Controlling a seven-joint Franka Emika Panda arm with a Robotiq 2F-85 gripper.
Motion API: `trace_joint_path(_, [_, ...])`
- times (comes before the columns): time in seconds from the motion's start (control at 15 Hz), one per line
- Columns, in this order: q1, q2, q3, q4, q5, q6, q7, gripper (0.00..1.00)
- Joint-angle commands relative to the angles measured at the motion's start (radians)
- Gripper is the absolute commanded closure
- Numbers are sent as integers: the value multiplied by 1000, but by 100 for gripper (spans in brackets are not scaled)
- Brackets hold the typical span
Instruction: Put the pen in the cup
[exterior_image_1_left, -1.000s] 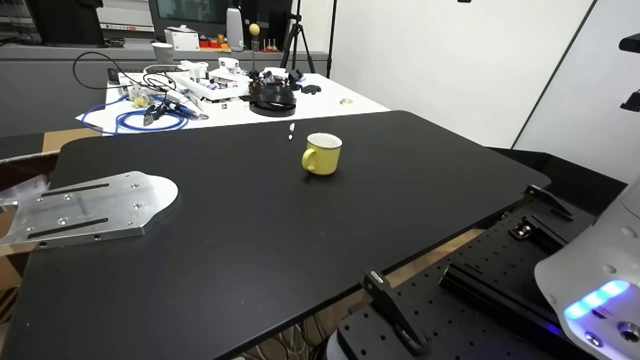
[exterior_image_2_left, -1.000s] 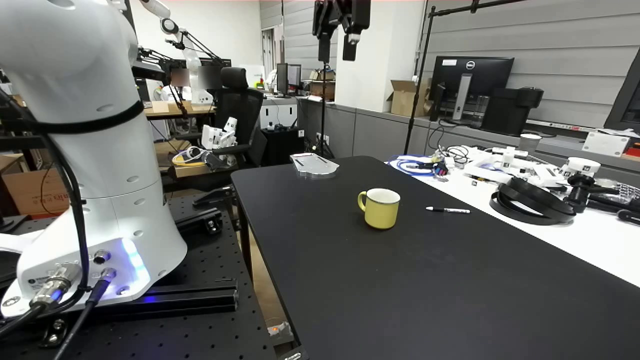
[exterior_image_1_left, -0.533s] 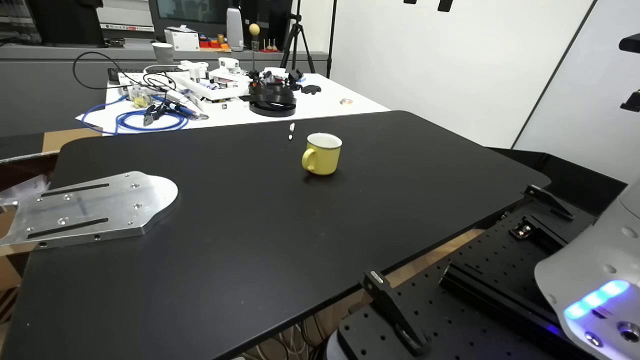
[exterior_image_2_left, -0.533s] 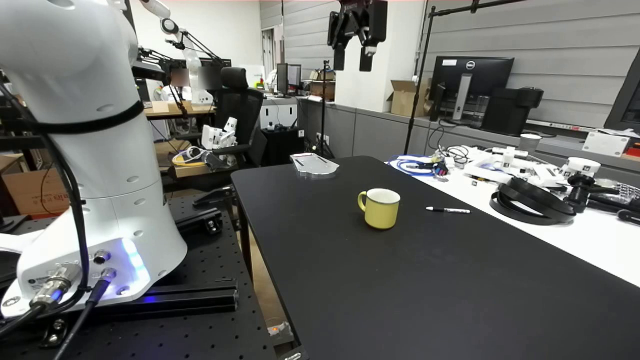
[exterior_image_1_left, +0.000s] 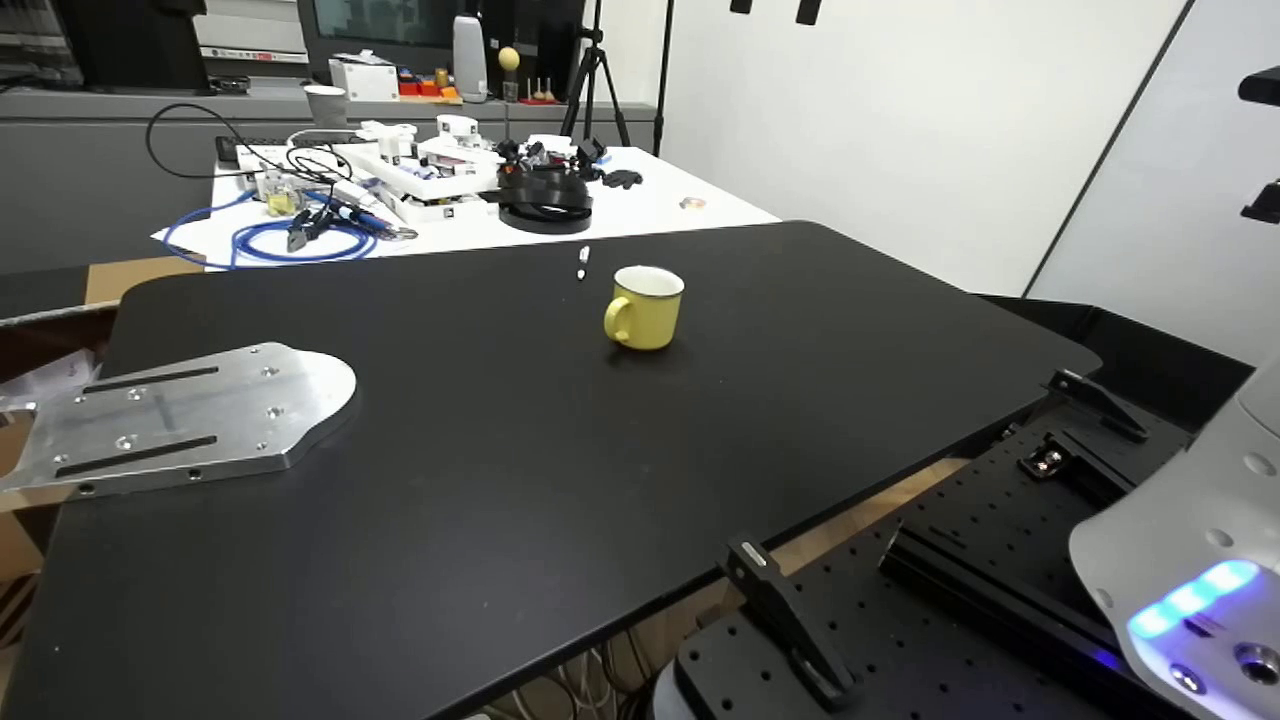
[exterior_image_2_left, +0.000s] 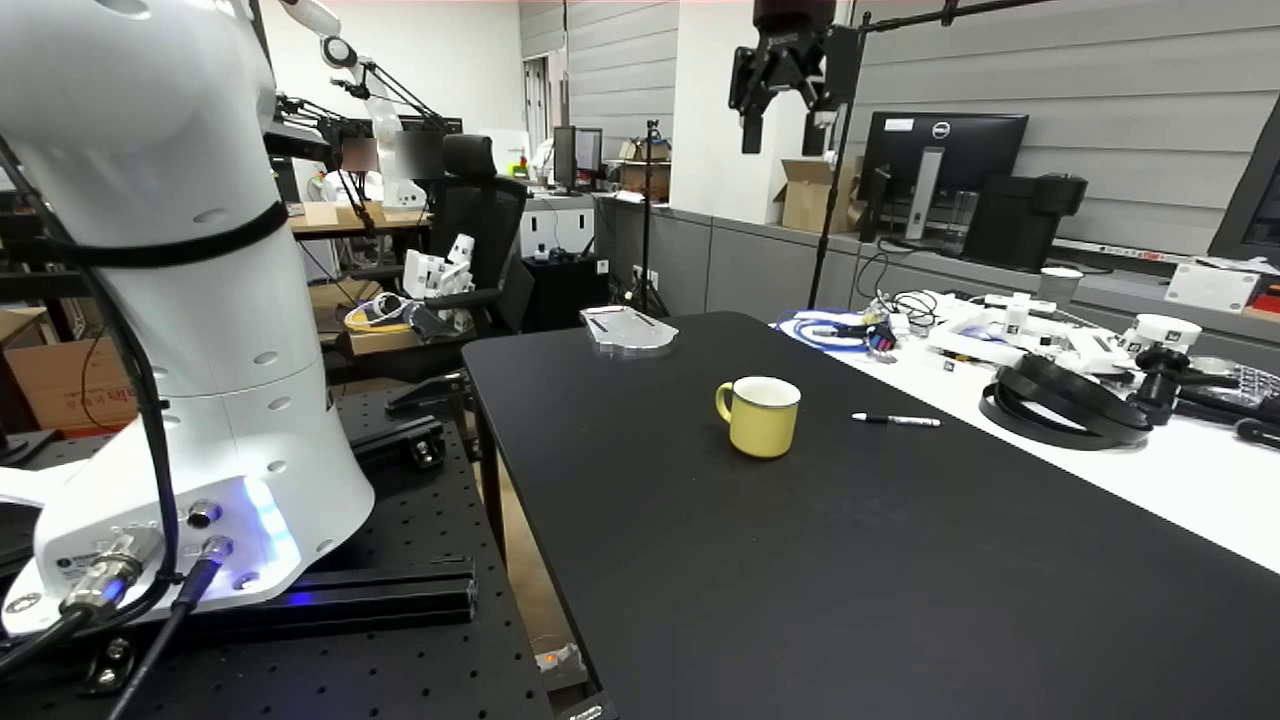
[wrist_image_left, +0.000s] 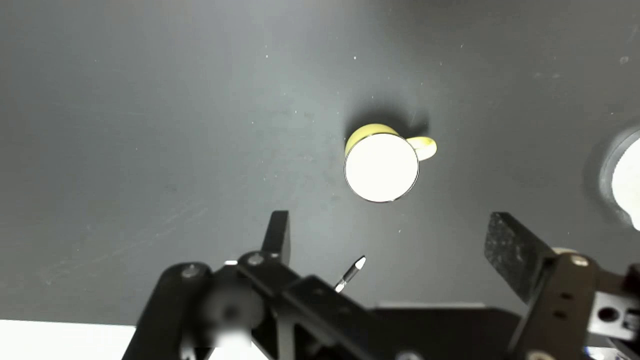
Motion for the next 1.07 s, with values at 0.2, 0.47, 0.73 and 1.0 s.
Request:
trace_joint_path(0.2, [10,358,-7,398,-37,7,99,0])
trace_joint_path(0.47, [19,531,-28,621,-37,-1,170,0])
trace_joint_path(0.73, [29,688,-69,836,-19,-11,314,0])
trace_joint_path(1.0, [38,832,-89,1036,14,-7,441,0])
